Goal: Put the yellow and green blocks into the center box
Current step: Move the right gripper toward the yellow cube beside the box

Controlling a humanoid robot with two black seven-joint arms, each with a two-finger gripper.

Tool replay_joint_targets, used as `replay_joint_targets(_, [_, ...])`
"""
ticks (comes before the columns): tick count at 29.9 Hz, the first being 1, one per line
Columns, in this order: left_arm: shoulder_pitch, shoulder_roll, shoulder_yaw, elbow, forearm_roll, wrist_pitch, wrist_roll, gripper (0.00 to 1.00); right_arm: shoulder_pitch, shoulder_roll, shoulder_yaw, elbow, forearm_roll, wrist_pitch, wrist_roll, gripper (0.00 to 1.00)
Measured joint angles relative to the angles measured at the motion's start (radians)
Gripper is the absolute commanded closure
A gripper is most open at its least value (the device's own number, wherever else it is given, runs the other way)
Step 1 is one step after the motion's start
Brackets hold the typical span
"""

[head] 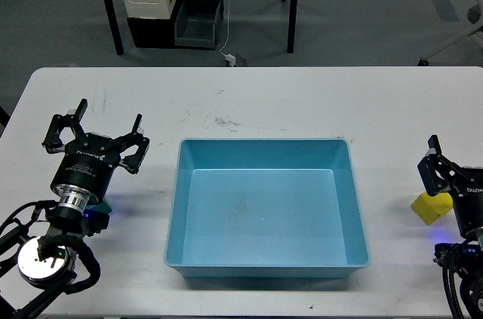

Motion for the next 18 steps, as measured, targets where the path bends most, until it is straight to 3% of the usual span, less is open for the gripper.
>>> replay_joint_targets(9, [0.001,-0.008,0.0,0.008,0.0,0.004,0.0,0.0,0.012,-0.026,0.015,-0.023,-0.03,0.011,0.004,0.0])
replay_joint_targets(18, [0.001,-0.009,0.001,0.027,0.0,0.004,0.0,0.0,0.185,-0.319,0.017,-0.128,-0.458,0.001,0.007,0.0])
